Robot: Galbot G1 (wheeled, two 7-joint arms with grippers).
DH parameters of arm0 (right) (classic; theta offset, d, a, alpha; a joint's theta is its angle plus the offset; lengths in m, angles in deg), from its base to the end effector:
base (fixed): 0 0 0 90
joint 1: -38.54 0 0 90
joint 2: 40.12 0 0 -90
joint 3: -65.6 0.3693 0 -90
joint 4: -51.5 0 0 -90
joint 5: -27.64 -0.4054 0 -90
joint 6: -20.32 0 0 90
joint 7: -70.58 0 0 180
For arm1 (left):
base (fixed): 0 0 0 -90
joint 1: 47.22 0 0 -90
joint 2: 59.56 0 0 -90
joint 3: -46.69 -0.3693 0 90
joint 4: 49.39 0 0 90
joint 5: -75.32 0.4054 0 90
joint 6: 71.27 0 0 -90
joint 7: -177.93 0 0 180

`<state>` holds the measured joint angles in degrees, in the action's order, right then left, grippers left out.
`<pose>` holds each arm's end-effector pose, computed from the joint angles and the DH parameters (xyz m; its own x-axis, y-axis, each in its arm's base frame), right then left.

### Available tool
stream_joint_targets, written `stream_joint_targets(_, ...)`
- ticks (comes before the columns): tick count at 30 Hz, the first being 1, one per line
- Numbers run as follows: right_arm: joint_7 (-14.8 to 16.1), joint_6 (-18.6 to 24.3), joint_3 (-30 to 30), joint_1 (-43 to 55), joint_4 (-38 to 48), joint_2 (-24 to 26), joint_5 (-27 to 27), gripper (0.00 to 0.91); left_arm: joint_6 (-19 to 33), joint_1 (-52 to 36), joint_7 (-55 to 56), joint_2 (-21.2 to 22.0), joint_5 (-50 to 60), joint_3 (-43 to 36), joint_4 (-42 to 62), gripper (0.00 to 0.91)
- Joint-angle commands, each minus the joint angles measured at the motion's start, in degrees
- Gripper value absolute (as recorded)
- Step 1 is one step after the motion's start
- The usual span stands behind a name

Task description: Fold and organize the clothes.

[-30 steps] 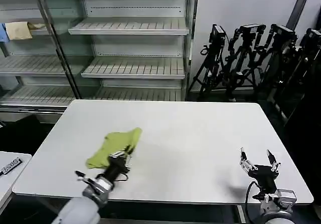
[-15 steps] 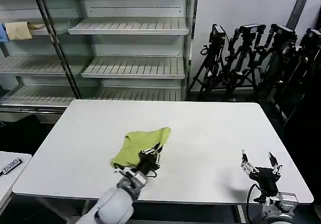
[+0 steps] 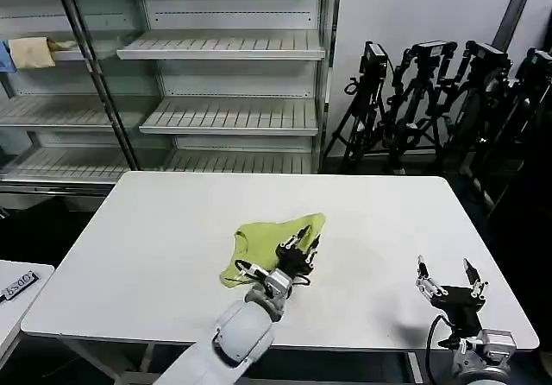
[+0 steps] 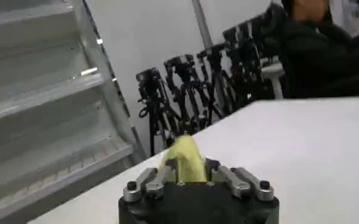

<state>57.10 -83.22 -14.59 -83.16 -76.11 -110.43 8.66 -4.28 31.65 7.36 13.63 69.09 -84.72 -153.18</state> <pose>0.2186 -0.0926 -0.2482 -0.9805 0.1678 0.1026 0.1602 0.9840 -0.0784 0.3547 -0.1704 -0.2730 -0.8608 0.4819 0.1633 0.5088 0.8178 0.2688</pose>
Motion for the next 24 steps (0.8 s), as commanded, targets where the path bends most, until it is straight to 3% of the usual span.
stream_joint_targets(1,0.2,-0.3,-0.7,0.8,-0.6,0.1,0.6,0.907,3.9,-1.0,2.7,3.0,-22.4,2.8,0.1,0.907)
stream_joint_targets(6,1.1,0.8,-1.8,1.3,-0.9,0.5,3.9,0.907,9.5,4.6,3.1,-1.6,-17.9,11.2,-5.1,0.907)
stream_joint_targets(11,2.0,1.9,-3.2,2.0,-0.4,0.4,4.2,0.907,13.2,13.1,4.6,-11.3,-13.1,21.3,-8.7,0.907)
stream_joint_targets(14,2.6,3.0,-3.9,2.3,-0.1,0.6,4.1,0.907,14.2,18.2,4.8,-14.3,-11.2,27.7,-10.1,0.907)
stream_joint_targets(24,2.3,3.2,-5.3,3.0,-0.2,0.5,4.4,0.907,14.6,30.6,4.6,-14.5,-7.8,35.6,-15.4,0.907)
